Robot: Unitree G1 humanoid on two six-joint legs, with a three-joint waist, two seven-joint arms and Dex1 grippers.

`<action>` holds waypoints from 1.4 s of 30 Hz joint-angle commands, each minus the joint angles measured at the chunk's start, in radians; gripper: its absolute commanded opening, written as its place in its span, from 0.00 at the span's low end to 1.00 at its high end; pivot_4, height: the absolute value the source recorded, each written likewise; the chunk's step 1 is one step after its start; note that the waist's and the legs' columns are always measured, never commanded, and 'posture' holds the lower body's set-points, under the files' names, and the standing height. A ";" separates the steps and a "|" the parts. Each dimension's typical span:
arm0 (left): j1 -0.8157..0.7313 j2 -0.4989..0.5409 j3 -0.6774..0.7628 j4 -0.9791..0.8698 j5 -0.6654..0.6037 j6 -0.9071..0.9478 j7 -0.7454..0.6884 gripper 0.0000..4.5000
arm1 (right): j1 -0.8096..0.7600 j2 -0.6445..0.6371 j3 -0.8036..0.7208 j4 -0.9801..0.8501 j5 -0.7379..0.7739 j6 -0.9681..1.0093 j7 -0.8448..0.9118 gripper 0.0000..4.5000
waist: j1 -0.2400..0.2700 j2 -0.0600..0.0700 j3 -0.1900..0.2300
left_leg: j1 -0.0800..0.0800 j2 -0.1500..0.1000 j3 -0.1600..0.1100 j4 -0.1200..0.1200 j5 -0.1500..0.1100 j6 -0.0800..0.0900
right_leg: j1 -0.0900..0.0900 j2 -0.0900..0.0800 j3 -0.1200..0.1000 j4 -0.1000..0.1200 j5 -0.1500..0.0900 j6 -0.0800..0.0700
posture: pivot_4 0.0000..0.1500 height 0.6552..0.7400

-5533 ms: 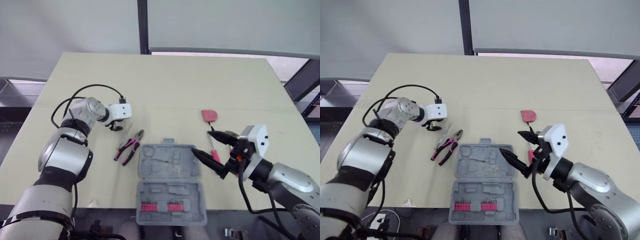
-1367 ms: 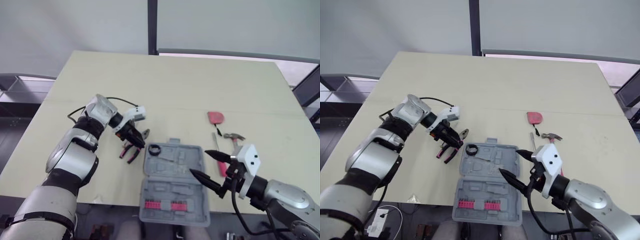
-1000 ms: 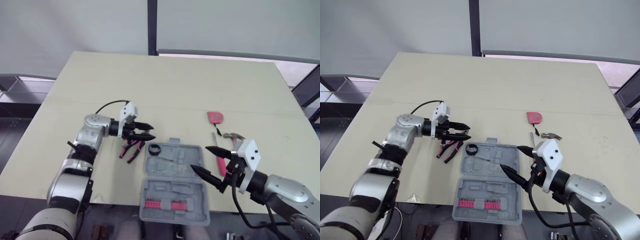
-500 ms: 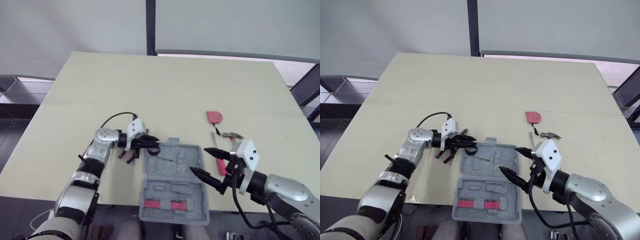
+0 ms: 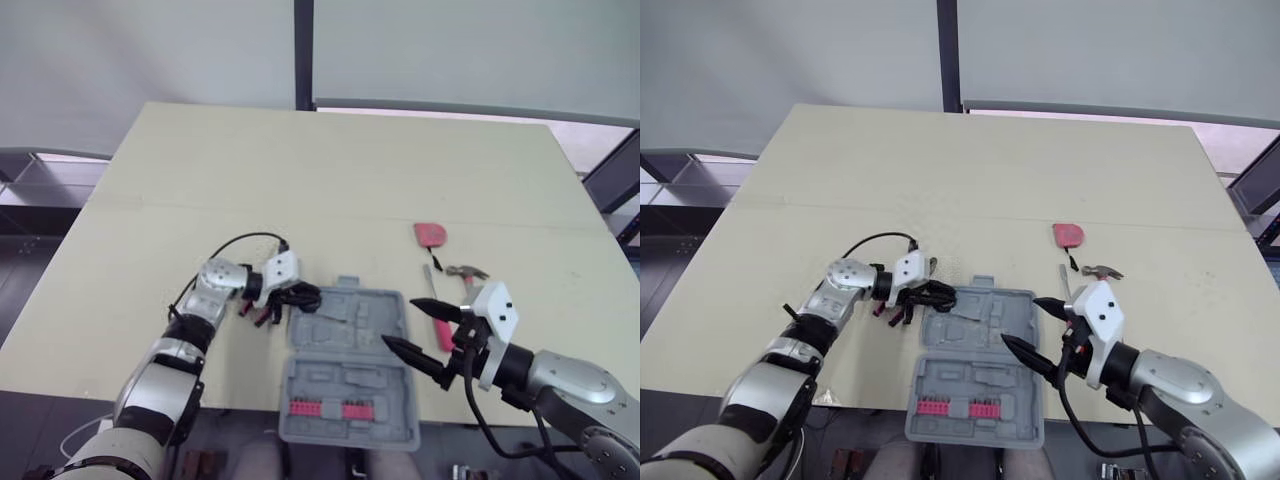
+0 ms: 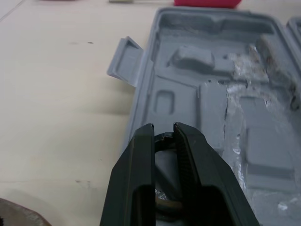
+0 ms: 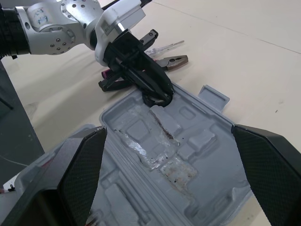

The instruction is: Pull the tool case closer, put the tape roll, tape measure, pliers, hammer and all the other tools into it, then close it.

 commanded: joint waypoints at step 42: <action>0.814 0.497 0.749 -0.642 -0.422 0.475 0.189 0.99 | 0.294 -0.172 -0.614 0.589 -0.215 -0.177 0.362 1.00 | -0.011 0.007 -0.001 | 0.031 0.000 -0.008 -0.024 -0.002 0.002 | 0.035 -0.010 -0.004 -0.028 -0.001 -0.001 | 1.00 1.00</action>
